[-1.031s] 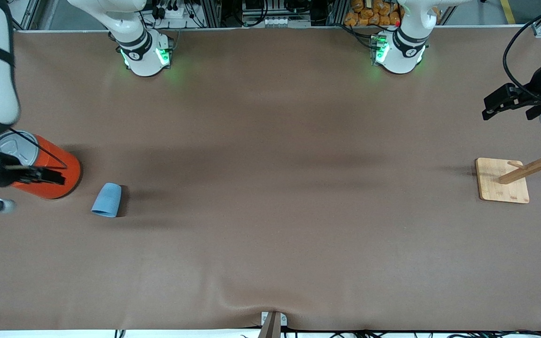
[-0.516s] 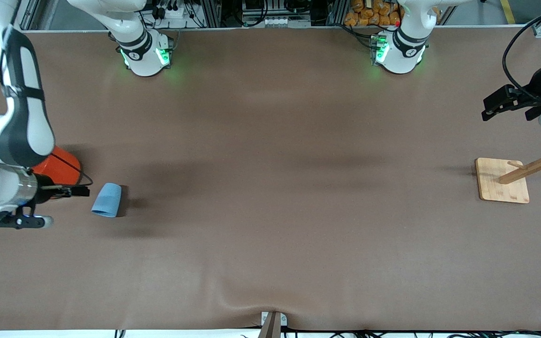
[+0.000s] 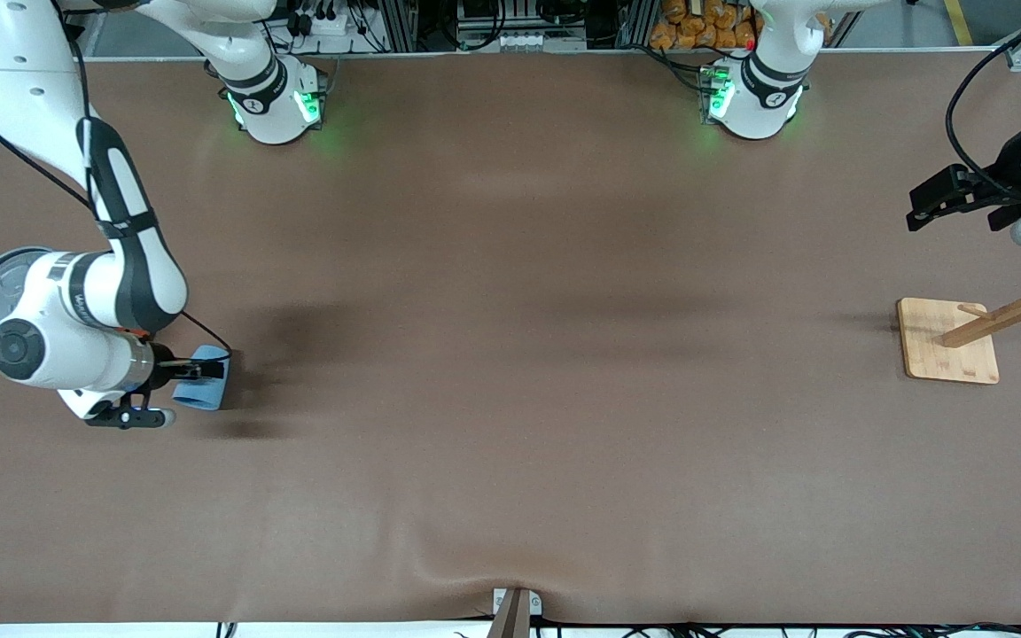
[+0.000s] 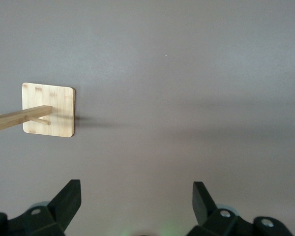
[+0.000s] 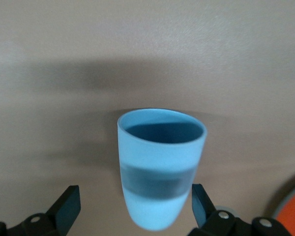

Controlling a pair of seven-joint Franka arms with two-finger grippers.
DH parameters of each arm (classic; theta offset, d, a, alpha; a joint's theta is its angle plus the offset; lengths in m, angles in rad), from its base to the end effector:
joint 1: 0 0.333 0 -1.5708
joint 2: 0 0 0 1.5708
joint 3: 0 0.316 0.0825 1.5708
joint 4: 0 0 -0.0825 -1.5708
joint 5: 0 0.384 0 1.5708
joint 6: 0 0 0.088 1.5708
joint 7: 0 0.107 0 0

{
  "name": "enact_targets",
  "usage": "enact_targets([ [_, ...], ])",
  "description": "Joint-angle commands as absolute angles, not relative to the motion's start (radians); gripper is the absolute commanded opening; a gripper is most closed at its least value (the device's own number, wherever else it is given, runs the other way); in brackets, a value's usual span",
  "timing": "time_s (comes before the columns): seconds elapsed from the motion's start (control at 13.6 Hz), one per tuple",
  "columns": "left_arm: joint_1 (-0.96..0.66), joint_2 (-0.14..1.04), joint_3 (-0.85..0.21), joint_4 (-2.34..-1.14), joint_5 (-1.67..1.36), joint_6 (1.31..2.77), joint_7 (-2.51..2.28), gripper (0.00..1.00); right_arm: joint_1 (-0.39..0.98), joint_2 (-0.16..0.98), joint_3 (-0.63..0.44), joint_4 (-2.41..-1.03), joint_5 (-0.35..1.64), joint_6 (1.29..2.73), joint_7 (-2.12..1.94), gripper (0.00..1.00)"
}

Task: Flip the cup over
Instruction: 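Lower the right gripper over the lying blue cup and close on it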

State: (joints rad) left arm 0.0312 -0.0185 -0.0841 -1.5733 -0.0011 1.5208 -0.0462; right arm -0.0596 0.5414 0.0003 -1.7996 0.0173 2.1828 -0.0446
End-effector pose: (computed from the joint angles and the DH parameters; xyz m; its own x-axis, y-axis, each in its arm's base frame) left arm 0.5428 -0.0293 0.6291 0.9994 -0.0067 -0.0340 -0.0067 -1.0000 -0.0020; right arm 0.6356 -0.0371 0.2336 0.9873 -0.0239 -0.1569 -0.0273 -0.9994 -0.0196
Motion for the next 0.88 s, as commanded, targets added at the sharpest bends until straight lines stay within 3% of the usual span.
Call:
enact_targets([
  [0.0,0.040,-0.014,-0.086,-1.559,-0.017,1.502,-0.026,1.00,-0.074,0.569,0.002,-1.815,0.020,2.236,-0.049,1.00],
  [0.37,0.040,-0.014,-0.086,-1.555,-0.017,1.502,-0.026,1.00,-0.074,0.617,0.002,-1.815,0.003,2.321,-0.102,1.00],
  [0.52,0.040,-0.012,-0.086,-1.557,-0.017,1.502,-0.026,1.00,-0.064,0.609,0.002,-1.815,0.003,2.315,-0.196,0.66],
  [0.59,0.041,-0.012,-0.086,-1.557,-0.017,1.502,-0.026,1.00,-0.060,0.597,0.003,-1.815,0.005,2.309,-0.249,0.55],
  [0.81,0.041,-0.014,-0.086,-1.557,-0.018,1.502,-0.026,1.00,-0.029,0.543,0.017,-1.816,0.006,2.295,-0.461,0.50],
])
